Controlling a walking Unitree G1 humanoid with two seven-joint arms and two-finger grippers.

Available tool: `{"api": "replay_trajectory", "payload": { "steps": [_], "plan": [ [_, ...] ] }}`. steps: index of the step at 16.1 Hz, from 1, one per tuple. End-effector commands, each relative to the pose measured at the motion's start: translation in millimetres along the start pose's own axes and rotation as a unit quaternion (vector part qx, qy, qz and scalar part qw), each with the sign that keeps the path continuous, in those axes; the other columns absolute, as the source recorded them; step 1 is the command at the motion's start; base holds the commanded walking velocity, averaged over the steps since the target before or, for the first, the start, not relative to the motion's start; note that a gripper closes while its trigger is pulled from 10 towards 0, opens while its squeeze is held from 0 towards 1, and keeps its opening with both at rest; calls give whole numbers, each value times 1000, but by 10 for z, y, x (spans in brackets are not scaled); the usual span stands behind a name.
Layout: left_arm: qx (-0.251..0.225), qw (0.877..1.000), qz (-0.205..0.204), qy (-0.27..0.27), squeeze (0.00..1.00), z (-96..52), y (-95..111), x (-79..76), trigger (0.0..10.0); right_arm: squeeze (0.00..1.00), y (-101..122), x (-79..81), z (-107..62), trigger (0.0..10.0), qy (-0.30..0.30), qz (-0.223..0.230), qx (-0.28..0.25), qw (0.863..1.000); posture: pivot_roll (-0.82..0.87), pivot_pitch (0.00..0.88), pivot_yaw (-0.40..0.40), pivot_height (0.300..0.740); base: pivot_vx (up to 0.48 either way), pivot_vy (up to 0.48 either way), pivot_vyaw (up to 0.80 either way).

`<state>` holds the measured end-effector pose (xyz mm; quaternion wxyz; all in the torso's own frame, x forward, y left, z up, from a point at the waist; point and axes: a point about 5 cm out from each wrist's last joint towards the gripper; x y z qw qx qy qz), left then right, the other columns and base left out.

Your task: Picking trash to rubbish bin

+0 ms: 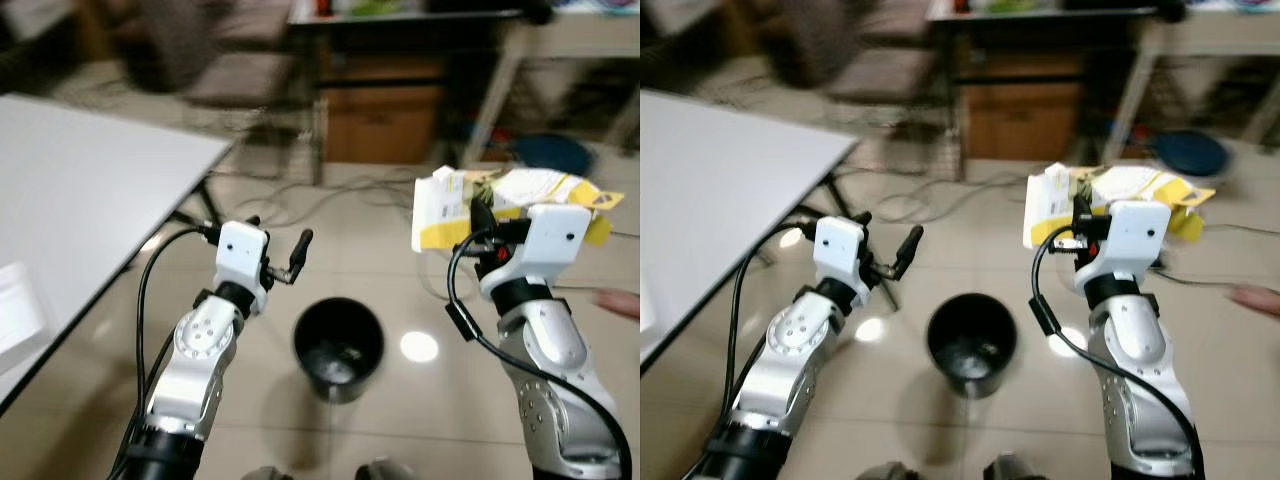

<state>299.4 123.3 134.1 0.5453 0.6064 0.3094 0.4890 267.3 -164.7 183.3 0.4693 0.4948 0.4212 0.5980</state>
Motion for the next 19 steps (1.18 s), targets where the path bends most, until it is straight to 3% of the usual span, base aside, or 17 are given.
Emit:
{"api": "replay_trajectory", "payload": {
  "steps": [1,8,17,19],
  "plan": [
    [13,1000,5,5,0,-42,-47,45,10000,0,-3,49,-7,0,8,6,1,1000,-84,124,63,740,0,0,-800],
    [17,1000,8,-2,0,-46,-55,23,10000,0,-2,45,-15,0,7,5,0,1000,-86,129,65,740,0,0,-706],
    [19,1000,7,-3,0,-46,-56,6,10000,0,-12,73,-26,0,13,-9,1,1000,-86,136,72,740,27,0,0],
    [17,1000,6,-3,0,-36,-47,-4,10000,0,-14,81,-25,0,16,-19,2,1000,-88,138,69,740,0,0,800]
  ]
}}
Point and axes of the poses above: a point about 5 cm out from each wrist's last joint towards the gripper, its own z axis pointing out of the wrist towards the gripper, its own y axis along the axis of the wrist's last joint, x = y × z, and after that the axes turned 8 degrees about z, right-handed
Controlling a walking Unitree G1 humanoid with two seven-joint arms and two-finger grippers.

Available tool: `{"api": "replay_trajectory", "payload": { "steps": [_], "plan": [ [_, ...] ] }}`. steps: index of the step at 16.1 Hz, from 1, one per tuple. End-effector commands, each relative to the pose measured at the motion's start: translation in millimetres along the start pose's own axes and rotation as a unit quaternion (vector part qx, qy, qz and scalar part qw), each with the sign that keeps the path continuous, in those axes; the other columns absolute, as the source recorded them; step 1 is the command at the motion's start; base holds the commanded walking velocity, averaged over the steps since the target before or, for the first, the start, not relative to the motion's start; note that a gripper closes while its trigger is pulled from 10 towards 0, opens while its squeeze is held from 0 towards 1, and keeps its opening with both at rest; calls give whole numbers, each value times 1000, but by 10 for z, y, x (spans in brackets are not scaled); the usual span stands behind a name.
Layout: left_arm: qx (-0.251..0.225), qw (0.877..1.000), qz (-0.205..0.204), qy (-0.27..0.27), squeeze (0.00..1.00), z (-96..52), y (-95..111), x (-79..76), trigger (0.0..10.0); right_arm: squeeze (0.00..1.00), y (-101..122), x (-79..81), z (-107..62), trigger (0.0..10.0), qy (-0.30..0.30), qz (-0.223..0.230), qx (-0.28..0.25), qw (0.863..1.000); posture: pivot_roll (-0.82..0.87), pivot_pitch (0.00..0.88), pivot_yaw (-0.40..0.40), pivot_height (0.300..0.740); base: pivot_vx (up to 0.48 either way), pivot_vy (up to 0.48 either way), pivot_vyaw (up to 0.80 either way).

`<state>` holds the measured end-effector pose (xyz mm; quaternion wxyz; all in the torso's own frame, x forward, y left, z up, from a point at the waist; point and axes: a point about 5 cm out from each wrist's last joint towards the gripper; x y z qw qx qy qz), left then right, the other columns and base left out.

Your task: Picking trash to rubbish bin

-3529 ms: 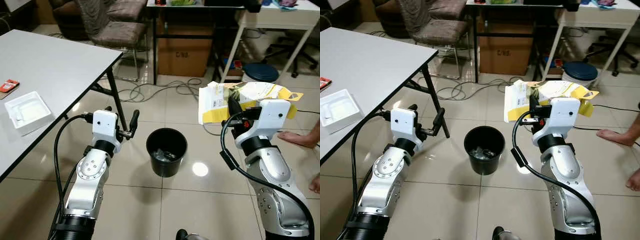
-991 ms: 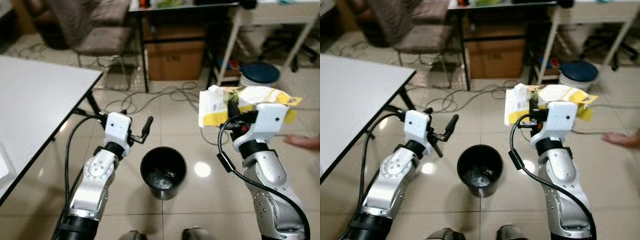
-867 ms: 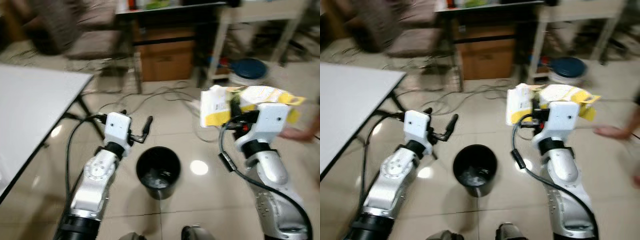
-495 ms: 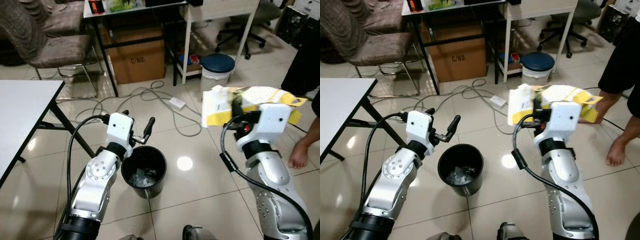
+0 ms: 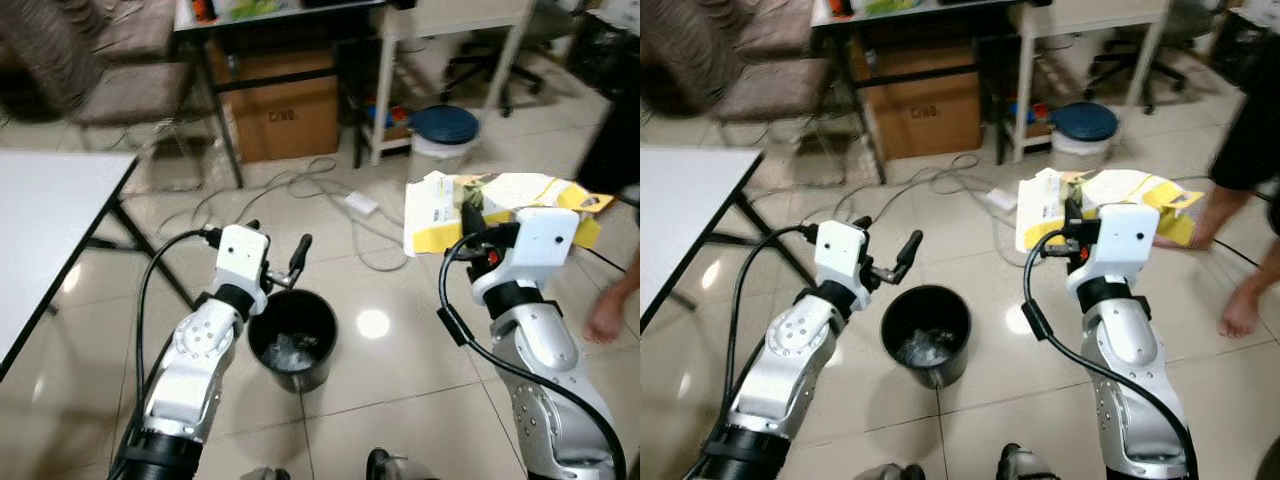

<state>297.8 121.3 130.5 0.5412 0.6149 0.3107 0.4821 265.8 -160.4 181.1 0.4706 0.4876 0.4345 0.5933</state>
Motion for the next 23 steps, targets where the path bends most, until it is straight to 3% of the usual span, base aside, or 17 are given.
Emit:
{"api": "replay_trajectory", "payload": {
  "steps": [1,7,19,23],
  "plan": [
    [7,1000,5,4,0,-22,-17,26,10000,0,14,44,-5,0,9,-6,-4,1000,-88,137,68,740,0,0,800],
    [3,1000,9,6,0,-7,-2,20,10000,0,12,36,11,0,4,-1,-5,1000,-88,134,68,740,140,0,267],
    [9,1000,13,14,0,-8,-22,47,10000,0,8,45,14,0,3,0,-7,1000,-85,134,68,740,390,0,0],
    [9,1000,15,12,0,-12,-27,38,10000,0,9,40,18,0,3,-1,-7,1000,-85,132,68,740,0,0,0]
  ]
}}
Point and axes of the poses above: a point about 5 cm out from each wrist's last joint towards the gripper, its own z axis pointing out of the wrist towards the gripper, its own y axis along the axis of the wrist's last joint, x = y × z, and after that the axes turned 8 degrees about z, right-handed
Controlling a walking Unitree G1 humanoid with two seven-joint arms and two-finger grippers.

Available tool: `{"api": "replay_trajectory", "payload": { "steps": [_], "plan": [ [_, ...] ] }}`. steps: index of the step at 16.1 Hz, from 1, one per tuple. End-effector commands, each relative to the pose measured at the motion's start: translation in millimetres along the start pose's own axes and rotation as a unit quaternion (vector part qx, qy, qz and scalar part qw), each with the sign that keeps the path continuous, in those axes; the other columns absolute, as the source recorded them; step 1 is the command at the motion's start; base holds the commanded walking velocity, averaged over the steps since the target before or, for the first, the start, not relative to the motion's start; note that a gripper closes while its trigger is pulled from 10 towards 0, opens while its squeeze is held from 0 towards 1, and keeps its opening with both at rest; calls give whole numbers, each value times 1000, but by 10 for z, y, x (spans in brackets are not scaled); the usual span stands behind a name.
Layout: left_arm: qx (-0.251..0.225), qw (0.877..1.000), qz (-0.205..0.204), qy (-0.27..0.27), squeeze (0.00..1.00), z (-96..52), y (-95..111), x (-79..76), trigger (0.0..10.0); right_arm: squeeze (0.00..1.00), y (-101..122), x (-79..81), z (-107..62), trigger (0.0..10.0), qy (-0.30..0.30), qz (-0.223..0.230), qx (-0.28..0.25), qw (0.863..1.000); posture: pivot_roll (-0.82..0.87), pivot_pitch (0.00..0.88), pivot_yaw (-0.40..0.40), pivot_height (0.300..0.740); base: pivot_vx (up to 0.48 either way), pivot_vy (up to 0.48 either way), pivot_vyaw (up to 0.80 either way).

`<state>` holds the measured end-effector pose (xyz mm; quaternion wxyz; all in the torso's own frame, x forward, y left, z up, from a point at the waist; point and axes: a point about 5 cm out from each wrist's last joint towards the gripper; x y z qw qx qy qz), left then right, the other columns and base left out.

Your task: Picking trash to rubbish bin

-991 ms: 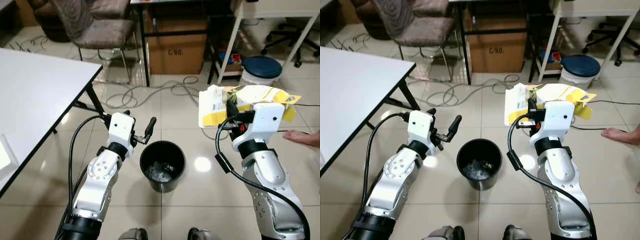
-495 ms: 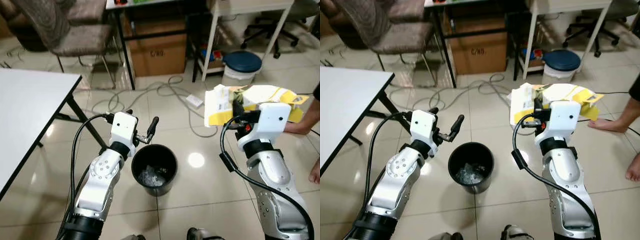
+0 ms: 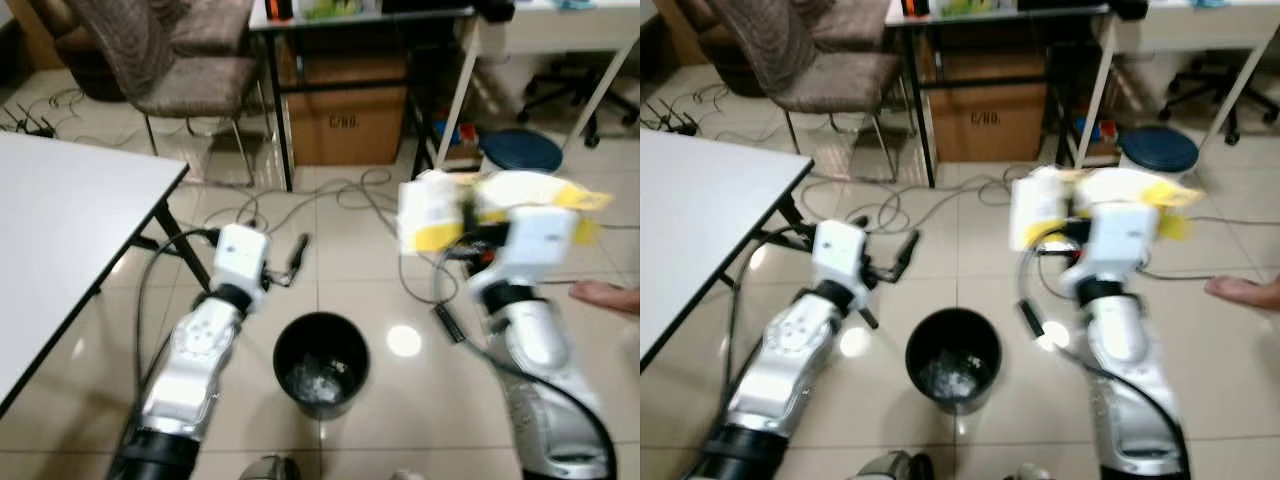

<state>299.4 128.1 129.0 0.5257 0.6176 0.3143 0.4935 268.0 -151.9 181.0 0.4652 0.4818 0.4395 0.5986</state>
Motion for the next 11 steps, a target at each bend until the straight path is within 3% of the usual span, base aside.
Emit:
{"api": "replay_trajectory", "payload": {
  "steps": [1,5,11],
  "plan": [
    [2,1000,5,0,0,-1,-3,-23,10000,0,29,-41,-9,0,-8,-3,-8,1000,-85,132,68,740,262,0,0],
    [0,1000,7,-3,0,4,-4,-30,10000,0,31,-45,-5,0,-8,-4,-9,1000,-86,128,66,740,306,0,0],
    [5,1000,13,-4,0,-2,-25,-16,10000,0,26,-37,7,0,-10,-3,-10,1000,-78,125,72,740,480,0,0]
  ]
}}
Point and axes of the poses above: a point about 5 cm out from each wrist's last joint towards the gripper, its own z axis pointing out of the wrist towards the gripper, its own y axis along the axis of the wrist's last joint, x = y × z, and after that the axes turned 8 degrees about z, right-handed
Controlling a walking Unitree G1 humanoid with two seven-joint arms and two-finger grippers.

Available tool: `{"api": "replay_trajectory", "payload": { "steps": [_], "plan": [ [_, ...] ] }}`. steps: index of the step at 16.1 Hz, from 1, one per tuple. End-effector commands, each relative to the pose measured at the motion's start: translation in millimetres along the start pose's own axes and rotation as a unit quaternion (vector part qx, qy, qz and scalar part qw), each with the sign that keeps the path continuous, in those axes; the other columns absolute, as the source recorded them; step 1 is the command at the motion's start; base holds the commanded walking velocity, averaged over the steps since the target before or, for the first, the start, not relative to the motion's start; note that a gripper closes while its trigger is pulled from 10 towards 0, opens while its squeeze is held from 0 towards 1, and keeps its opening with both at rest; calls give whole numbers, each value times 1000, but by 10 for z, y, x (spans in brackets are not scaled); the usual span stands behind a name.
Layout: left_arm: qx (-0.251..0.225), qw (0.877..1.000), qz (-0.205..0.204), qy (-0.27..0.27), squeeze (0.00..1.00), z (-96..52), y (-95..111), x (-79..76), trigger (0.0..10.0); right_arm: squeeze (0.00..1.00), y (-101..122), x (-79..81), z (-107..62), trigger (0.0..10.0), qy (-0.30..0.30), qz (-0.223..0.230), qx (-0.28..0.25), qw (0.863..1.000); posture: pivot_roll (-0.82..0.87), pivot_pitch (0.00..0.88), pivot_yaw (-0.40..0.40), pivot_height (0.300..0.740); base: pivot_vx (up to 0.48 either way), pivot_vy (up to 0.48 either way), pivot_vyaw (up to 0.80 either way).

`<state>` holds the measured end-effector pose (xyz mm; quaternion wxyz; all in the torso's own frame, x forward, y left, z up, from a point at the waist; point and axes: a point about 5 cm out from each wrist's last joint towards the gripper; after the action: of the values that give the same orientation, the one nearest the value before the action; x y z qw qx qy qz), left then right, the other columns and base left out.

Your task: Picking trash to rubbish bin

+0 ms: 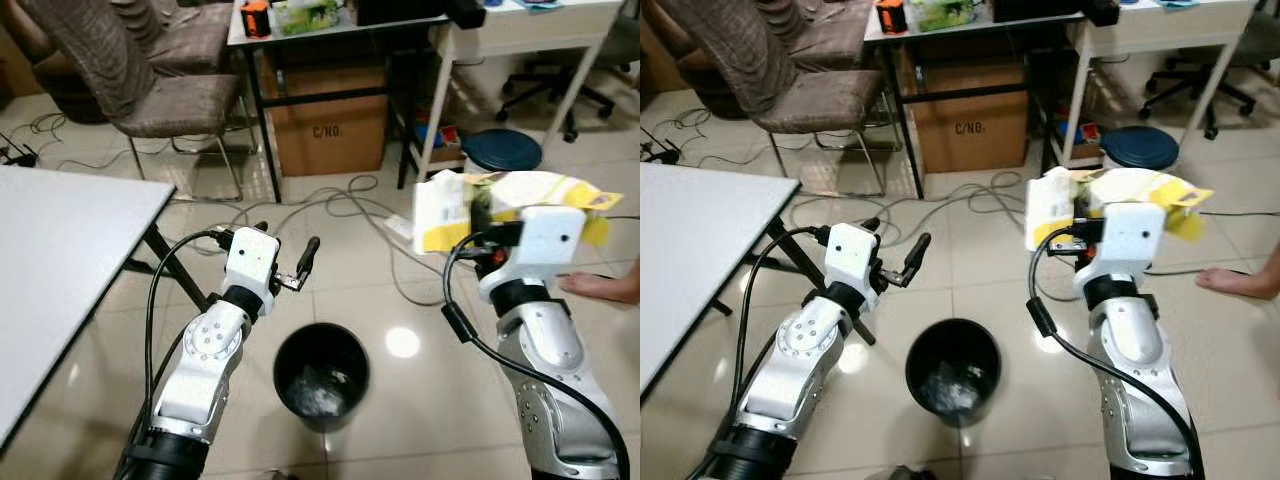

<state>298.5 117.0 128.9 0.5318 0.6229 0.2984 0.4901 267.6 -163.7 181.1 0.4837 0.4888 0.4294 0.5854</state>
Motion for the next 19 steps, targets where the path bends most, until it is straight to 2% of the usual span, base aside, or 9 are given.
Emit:
{"api": "replay_trajectory", "payload": {
  "steps": [1,4,6,19],
  "plan": [
    [13,1000,6,10,0,-37,-56,89,10000,0,1,84,17,0,14,7,-4,1000,-78,127,73,740,480,0,0],
    [15,1000,4,11,0,-47,-66,91,10000,0,-3,85,12,0,12,7,-3,1000,-79,129,74,740,416,0,0],
    [12,1000,-6,7,0,-49,-52,61,10000,0,-10,79,7,0,11,7,-1,1000,-80,131,75,740,0,0,0],
    [22,1000,-10,-7,0,-66,-93,29,10000,0,-70,89,-20,0,8,22,12,1000,-80,143,79,740,0,0,0]
  ]
}}
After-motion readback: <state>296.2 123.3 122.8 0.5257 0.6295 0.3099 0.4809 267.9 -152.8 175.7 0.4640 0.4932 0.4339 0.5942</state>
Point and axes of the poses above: a point about 5 cm out from each wrist's last joint towards the gripper, its own z axis pointing out of the wrist towards the gripper, its own y axis along the axis of the wrist's last joint, x = y × z, and after that the axes turned 8 degrees about z, right-handed
